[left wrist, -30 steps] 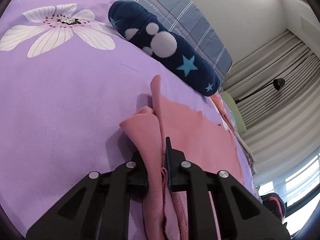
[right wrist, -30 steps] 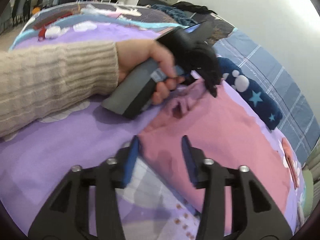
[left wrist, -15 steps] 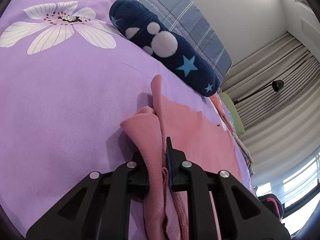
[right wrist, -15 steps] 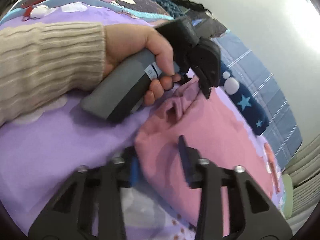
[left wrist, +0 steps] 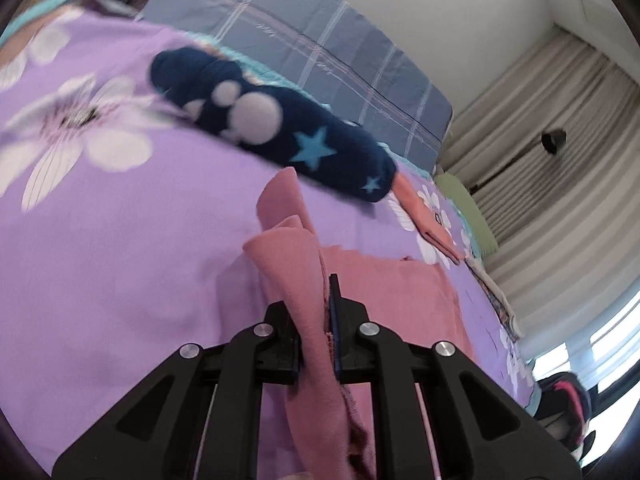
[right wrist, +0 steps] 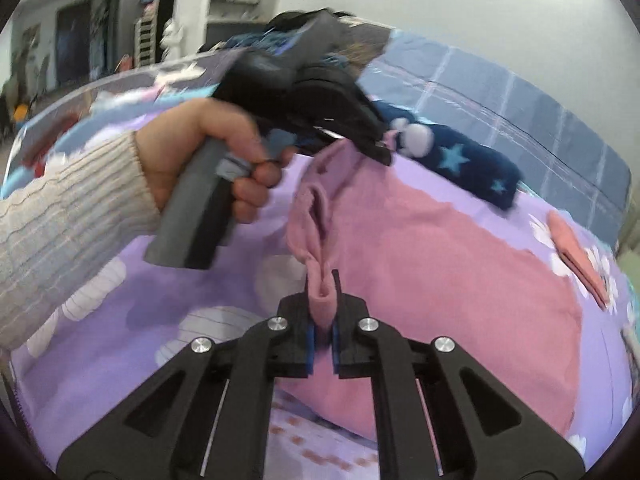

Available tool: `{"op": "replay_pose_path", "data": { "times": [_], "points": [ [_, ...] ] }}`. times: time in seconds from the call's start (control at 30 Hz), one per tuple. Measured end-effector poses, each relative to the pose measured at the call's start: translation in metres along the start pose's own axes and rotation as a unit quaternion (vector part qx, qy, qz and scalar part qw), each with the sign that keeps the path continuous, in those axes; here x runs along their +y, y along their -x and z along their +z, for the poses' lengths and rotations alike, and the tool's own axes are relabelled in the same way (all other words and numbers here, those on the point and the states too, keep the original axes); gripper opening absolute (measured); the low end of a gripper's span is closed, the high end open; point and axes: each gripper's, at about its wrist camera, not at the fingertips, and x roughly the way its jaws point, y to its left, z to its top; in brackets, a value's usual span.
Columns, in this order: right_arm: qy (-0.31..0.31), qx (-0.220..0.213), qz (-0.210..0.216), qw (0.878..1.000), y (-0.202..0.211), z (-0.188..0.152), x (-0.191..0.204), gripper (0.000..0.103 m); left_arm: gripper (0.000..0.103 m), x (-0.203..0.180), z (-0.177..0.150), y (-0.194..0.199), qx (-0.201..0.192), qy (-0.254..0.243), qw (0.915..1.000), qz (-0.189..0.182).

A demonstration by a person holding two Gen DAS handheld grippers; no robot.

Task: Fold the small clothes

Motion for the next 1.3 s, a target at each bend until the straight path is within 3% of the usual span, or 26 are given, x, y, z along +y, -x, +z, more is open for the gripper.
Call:
{"op": "replay_pose_path", "data": {
  "times": [0.17,0.4,0.73,1.03,1.2,1.3],
  "points": [
    [-0.098,-0.02,0.014,0.995,0.029,-0.012,-0.065,0.006,0.011,-0.054,0.009,-0.015,0.003,-0.033,0.9994,0.009],
    [-0.209,-0.026,0.037,0.977,0.05,-0.055,-0.148,0.006,0.01,-0.129,0.004,-0.059,0.028,-0.071,0.997,0.018],
    [-0.262,-0.036,0.004,0.964,0.079,-0.118,-0.209,0.006,0.01,-0.235,-0.032,-0.157,0.099,-0.149,0.9831,0.041],
    [-0.334,-0.015,0.017,0.942,0.073,-0.161,-0.249,0.006,0.01,-0.269,-0.062,-0.224,0.146,-0.22,0.9569,0.12],
    [-0.345,-0.011,0.026,0.938,0.068,-0.168,-0.251,0.006,0.013,-0.274,-0.066,-0.231,0.141,-0.239,0.9518,0.13],
    [-0.357,-0.006,0.039,0.933,0.065,-0.173,-0.256,0.006,0.034,-0.281,-0.064,-0.218,0.127,-0.243,0.9543,0.118]
  ]
}}
